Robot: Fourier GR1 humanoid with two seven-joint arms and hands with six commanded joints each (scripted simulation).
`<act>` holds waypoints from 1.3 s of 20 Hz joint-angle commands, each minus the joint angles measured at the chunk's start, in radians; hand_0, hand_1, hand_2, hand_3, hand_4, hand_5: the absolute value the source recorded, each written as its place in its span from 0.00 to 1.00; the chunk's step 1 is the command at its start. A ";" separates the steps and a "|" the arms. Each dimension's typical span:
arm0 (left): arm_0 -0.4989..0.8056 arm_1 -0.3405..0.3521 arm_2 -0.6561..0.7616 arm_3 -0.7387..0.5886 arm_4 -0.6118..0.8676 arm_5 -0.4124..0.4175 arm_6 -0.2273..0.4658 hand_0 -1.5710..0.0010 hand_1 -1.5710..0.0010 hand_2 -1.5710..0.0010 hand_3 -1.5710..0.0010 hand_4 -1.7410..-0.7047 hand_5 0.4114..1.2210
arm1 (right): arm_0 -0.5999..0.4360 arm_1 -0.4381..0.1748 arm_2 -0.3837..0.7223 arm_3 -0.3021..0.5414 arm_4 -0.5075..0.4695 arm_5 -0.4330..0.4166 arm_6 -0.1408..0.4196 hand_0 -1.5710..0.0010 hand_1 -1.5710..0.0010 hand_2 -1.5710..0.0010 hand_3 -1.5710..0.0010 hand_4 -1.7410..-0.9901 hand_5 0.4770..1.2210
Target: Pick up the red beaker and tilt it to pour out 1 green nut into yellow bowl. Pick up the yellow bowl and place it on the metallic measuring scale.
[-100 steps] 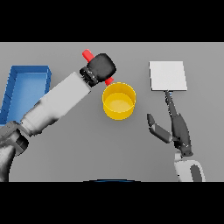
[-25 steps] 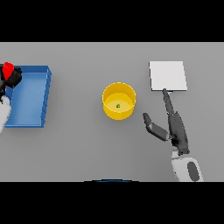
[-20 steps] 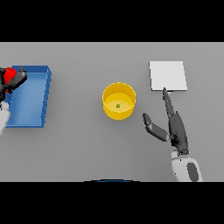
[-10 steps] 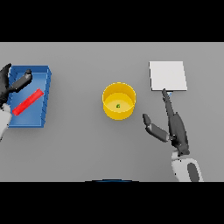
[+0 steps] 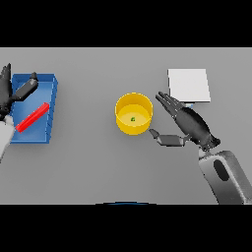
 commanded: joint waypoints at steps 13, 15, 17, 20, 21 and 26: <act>0.017 0.020 0.003 0.009 0.005 -0.011 -0.004 1.00 1.00 1.00 1.00 0.96 0.37 | -0.366 -0.103 0.300 0.258 0.290 0.216 -0.124 1.00 1.00 1.00 1.00 0.70 0.32; 0.019 0.020 0.004 0.007 0.004 -0.007 0.007 1.00 1.00 1.00 1.00 0.96 0.36 | -0.394 -0.077 0.323 0.303 0.295 0.241 -0.127 1.00 1.00 1.00 1.00 0.69 0.33; 0.010 0.025 0.006 0.014 0.004 -0.011 -0.003 1.00 1.00 1.00 1.00 0.97 0.35 | -0.432 -0.050 0.340 0.353 0.302 0.252 -0.127 1.00 1.00 1.00 1.00 0.68 0.33; 0.024 0.028 0.007 0.011 0.006 -0.009 -0.020 1.00 1.00 1.00 1.00 0.96 0.36 | -0.465 -0.046 0.367 0.386 0.315 0.287 -0.140 1.00 1.00 1.00 1.00 0.65 0.34; 0.024 0.033 0.008 -0.003 0.005 -0.009 -0.014 1.00 1.00 1.00 1.00 0.96 0.35 | -0.484 -0.041 0.370 0.394 0.322 0.289 -0.132 1.00 1.00 1.00 1.00 0.65 0.34; 0.024 0.038 0.012 0.006 0.011 -0.018 -0.012 1.00 1.00 1.00 1.00 0.96 0.36 | -0.529 -0.003 0.398 0.477 0.339 0.308 -0.125 1.00 1.00 1.00 1.00 0.64 0.35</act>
